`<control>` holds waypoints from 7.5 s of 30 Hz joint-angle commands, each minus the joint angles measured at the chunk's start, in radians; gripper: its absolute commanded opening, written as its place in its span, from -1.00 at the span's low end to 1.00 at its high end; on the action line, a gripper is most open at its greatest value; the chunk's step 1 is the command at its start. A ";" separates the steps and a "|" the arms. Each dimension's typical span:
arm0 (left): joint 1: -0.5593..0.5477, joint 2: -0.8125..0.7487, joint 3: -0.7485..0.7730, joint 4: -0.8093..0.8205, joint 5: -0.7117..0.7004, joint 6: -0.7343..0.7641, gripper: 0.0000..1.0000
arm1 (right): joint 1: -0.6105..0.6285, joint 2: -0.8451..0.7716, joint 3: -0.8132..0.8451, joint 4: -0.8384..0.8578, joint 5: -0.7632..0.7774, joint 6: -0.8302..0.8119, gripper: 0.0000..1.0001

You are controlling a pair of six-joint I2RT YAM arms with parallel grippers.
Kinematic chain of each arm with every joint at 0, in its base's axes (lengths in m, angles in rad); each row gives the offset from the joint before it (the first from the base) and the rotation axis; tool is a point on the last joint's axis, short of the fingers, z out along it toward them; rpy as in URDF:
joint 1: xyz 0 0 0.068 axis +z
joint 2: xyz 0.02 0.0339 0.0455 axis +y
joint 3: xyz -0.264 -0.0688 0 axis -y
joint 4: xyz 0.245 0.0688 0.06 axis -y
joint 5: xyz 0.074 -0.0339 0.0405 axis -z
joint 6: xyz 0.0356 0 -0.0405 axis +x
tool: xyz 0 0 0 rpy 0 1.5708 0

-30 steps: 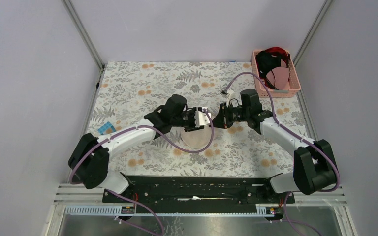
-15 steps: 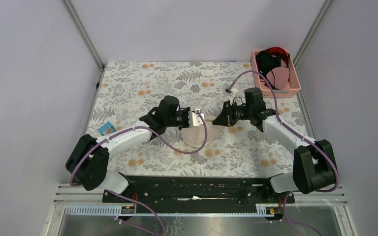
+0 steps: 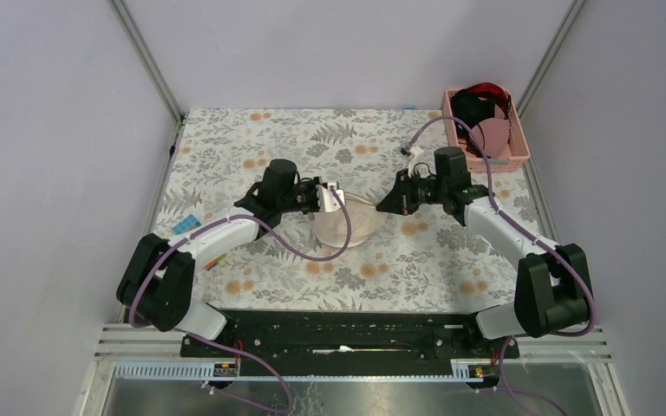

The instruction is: Unzip the laundry bag and remove the bra

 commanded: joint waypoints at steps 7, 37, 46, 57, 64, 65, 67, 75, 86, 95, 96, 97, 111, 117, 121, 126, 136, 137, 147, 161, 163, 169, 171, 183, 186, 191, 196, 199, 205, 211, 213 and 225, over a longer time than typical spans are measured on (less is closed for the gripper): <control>0.005 -0.148 -0.001 -0.209 0.084 -0.011 0.18 | 0.082 0.016 0.010 0.052 -0.032 0.051 -1.00; -0.086 -0.066 0.033 -0.161 -0.016 -0.113 -1.00 | 0.074 0.045 0.059 -0.033 -0.006 -0.028 -1.00; 0.015 -0.068 -0.075 -0.008 -0.044 -0.015 -1.00 | -0.009 0.058 0.112 -0.089 -0.022 -0.094 -1.00; 0.000 -0.143 -0.015 -0.070 0.099 -0.113 0.16 | 0.091 0.069 0.116 -0.046 -0.028 -0.033 -1.00; -0.085 -0.130 0.048 -0.120 0.128 -0.153 0.35 | 0.113 0.099 0.151 -0.055 -0.022 -0.012 -1.00; -0.095 -0.119 0.060 -0.136 0.128 -0.163 0.34 | 0.115 0.101 0.153 -0.055 -0.022 -0.010 -1.00; -0.109 -0.096 0.085 -0.139 0.134 -0.193 0.34 | 0.120 0.104 0.155 -0.053 -0.017 -0.004 -1.00; -0.138 -0.010 0.126 -0.123 0.079 -0.238 0.17 | 0.125 0.104 0.153 -0.040 -0.014 0.018 -1.00; -0.115 0.018 0.099 -0.122 0.047 -0.252 -1.00 | 0.092 0.115 0.165 -0.079 -0.003 0.012 -1.00; -0.064 -0.003 0.024 -0.078 0.065 -0.170 -1.00 | 0.001 0.166 0.200 -0.159 -0.028 -0.030 -1.00; -0.057 -0.004 0.017 -0.074 0.069 -0.165 -1.00 | -0.005 0.171 0.203 -0.167 -0.028 -0.036 -1.00; -0.050 -0.006 0.010 -0.068 0.072 -0.159 -1.00 | -0.014 0.177 0.204 -0.172 -0.028 -0.044 -1.00; -0.072 -0.040 0.052 -0.113 0.057 -0.126 0.07 | 0.007 0.170 0.213 -0.179 -0.079 -0.035 -1.00; -0.138 -0.053 0.097 -0.137 0.057 -0.160 0.35 | 0.048 0.144 0.165 -0.109 -0.064 0.035 -1.00; -0.160 -0.016 0.121 -0.129 0.034 -0.197 0.30 | 0.058 0.140 0.160 -0.089 -0.057 0.056 -1.00; -0.161 0.032 0.137 -0.124 -0.029 -0.211 -0.23 | 0.057 0.129 0.154 -0.095 -0.047 0.041 -1.00; -0.130 0.011 0.052 -0.122 -0.061 -0.172 -1.00 | 0.025 0.143 0.168 -0.151 -0.037 -0.031 -1.00; -0.125 0.006 0.041 -0.122 -0.058 -0.168 -1.00 | 0.018 0.147 0.170 -0.159 -0.036 -0.042 -1.00; -0.064 -0.022 -0.027 -0.086 -0.033 -0.103 -1.00 | -0.054 0.212 0.207 -0.249 -0.024 -0.172 -1.00; -0.096 -0.013 -0.085 -0.170 -0.003 -0.107 -1.00 | 0.058 0.253 0.115 -0.227 -0.065 -0.154 -0.87; -0.097 -0.011 -0.098 -0.174 -0.009 -0.122 -0.84 | 0.058 0.269 0.118 -0.247 -0.058 -0.175 -0.80; -0.089 -0.041 -0.078 -0.253 0.043 -0.211 -0.03 | 0.054 0.278 0.173 -0.395 -0.074 -0.283 -0.04; -0.066 -0.064 -0.057 -0.266 0.080 -0.278 0.10 | 0.044 0.265 0.198 -0.481 -0.074 -0.328 0.12; 0.172 0.083 0.170 -0.093 0.220 -1.041 0.32 | -0.047 0.358 0.378 -0.455 -0.035 -0.227 0.30; 0.186 0.150 0.206 -0.093 0.205 -1.116 0.32 | -0.049 0.409 0.428 -0.453 -0.018 -0.227 0.31; 0.188 0.243 0.253 -0.080 0.204 -1.187 0.32 | -0.053 0.479 0.486 -0.451 -0.015 -0.214 0.30; 0.189 0.311 0.283 -0.052 0.206 -1.236 0.19 | -0.071 0.493 0.495 -0.450 -0.039 -0.191 0.28; 0.188 0.308 0.283 -0.031 0.207 -1.235 -0.01 | -0.093 0.481 0.477 -0.440 -0.052 -0.175 0.28; 0.186 0.294 0.287 -0.028 0.199 -1.213 -0.70 | -0.128 0.464 0.466 -0.437 -0.059 -0.162 0.27; 0.184 0.261 0.286 -0.032 0.192 -1.172 -1.00 | -0.138 0.444 0.473 -0.439 -0.064 -0.154 0.28; 0.180 0.246 0.291 -0.043 0.181 -1.140 -1.00 | -0.140 0.441 0.476 -0.439 -0.067 -0.148 0.29; 0.131 0.089 0.266 -0.165 0.231 -0.736 -0.90 | -0.147 0.426 0.509 -0.439 -0.084 -0.128 0.36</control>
